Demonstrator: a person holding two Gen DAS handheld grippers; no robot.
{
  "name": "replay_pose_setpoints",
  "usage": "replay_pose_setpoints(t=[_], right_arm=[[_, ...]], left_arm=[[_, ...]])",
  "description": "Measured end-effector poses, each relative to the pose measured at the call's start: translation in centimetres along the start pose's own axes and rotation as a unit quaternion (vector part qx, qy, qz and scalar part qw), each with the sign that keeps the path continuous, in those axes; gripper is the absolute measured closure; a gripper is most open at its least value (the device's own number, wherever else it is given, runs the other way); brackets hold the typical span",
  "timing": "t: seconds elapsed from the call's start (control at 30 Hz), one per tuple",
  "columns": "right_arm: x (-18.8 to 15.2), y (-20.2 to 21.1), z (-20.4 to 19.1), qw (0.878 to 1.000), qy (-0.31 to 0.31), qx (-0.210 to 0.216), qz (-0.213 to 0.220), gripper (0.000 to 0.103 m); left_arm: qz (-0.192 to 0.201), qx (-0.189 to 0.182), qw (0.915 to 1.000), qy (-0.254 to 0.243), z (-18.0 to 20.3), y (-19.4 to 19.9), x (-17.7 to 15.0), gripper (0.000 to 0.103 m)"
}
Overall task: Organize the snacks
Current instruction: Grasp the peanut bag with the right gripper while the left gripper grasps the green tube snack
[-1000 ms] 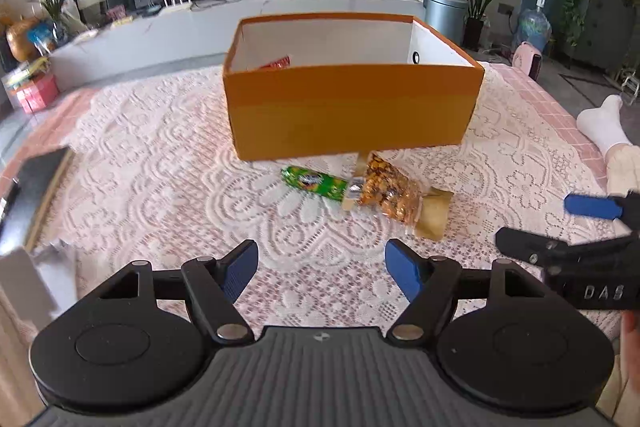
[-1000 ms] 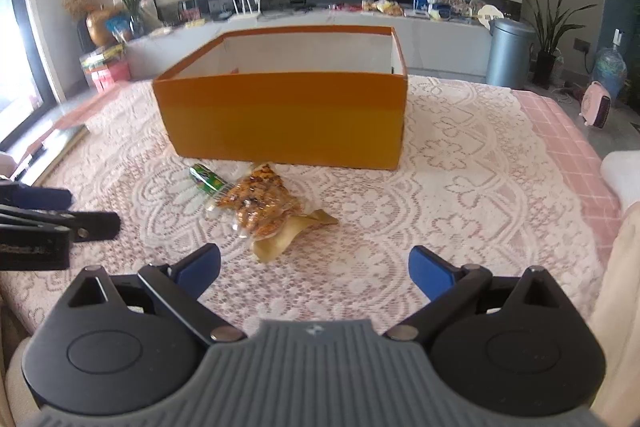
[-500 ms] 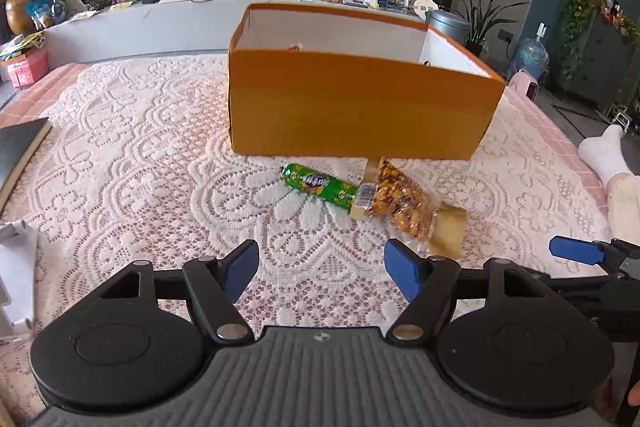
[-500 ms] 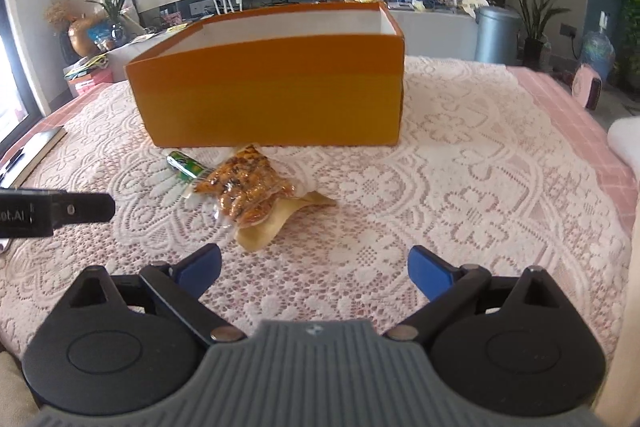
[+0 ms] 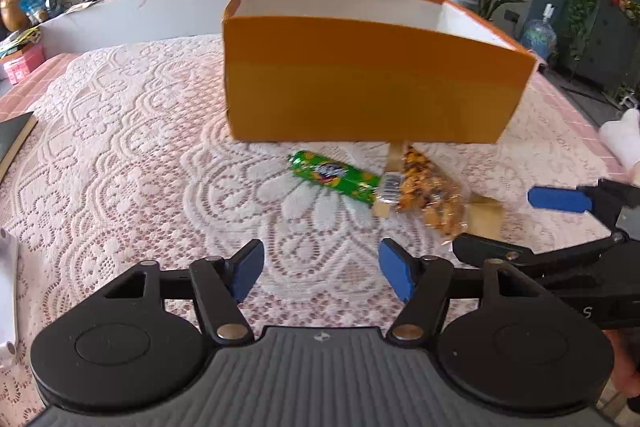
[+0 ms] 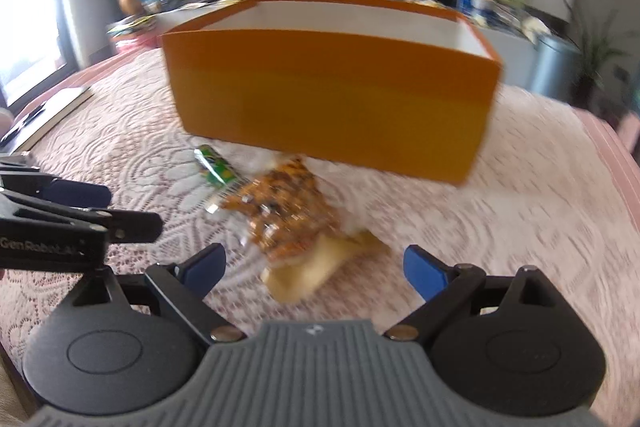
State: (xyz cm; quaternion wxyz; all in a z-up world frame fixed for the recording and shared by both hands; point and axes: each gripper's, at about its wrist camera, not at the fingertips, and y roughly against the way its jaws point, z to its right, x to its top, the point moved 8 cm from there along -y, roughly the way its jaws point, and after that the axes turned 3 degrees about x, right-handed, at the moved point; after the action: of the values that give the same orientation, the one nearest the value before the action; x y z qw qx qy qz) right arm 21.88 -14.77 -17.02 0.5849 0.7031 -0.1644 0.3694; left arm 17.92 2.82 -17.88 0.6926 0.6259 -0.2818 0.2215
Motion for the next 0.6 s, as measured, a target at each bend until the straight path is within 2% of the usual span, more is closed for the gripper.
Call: replay_pose_setpoints(t=[0.1, 0.17, 0.27, 0.37, 0.4, 0.53, 0.6], right_arm=[[0.6, -1.3, -0.5, 1.0, 0.025, 0.009, 0.001, 0.01], [0.9, -2.2, -0.5, 0.999, 0.039, 0.01, -0.002, 0.01], [1.0, -3.4, -0.6, 0.999, 0.051, 0.007, -0.005, 0.019], [1.0, -4.4, -0.8, 0.998, 0.055, 0.004, -0.004, 0.023], [0.9, -4.6, -0.9, 0.998, 0.056, 0.006, -0.005, 0.029], [0.7, -4.8, -1.5, 0.998, 0.06, 0.01, -0.003, 0.037], [0.7, -4.5, -1.5, 0.998, 0.058, 0.005, -0.002, 0.044]], left_arm=[[-0.004, 0.015, 0.9999, 0.0, -0.7, -0.6, -0.1, 0.027], [-0.006, 0.011, 0.9999, 0.005, -1.0, -0.6, -0.1, 0.027], [-0.008, 0.013, 0.9998, 0.01, -1.3, -0.8, -0.3, 0.027], [-0.011, 0.016, 0.9998, 0.005, -1.2, -1.1, -0.4, 0.027], [-0.011, 0.018, 0.9998, 0.0, -1.1, -1.1, -0.5, 0.027], [-0.014, 0.02, 0.9996, -0.015, -0.5, -1.0, -0.9, 0.027], [-0.016, 0.019, 0.9995, -0.019, -0.2, -0.9, -1.0, 0.027]])
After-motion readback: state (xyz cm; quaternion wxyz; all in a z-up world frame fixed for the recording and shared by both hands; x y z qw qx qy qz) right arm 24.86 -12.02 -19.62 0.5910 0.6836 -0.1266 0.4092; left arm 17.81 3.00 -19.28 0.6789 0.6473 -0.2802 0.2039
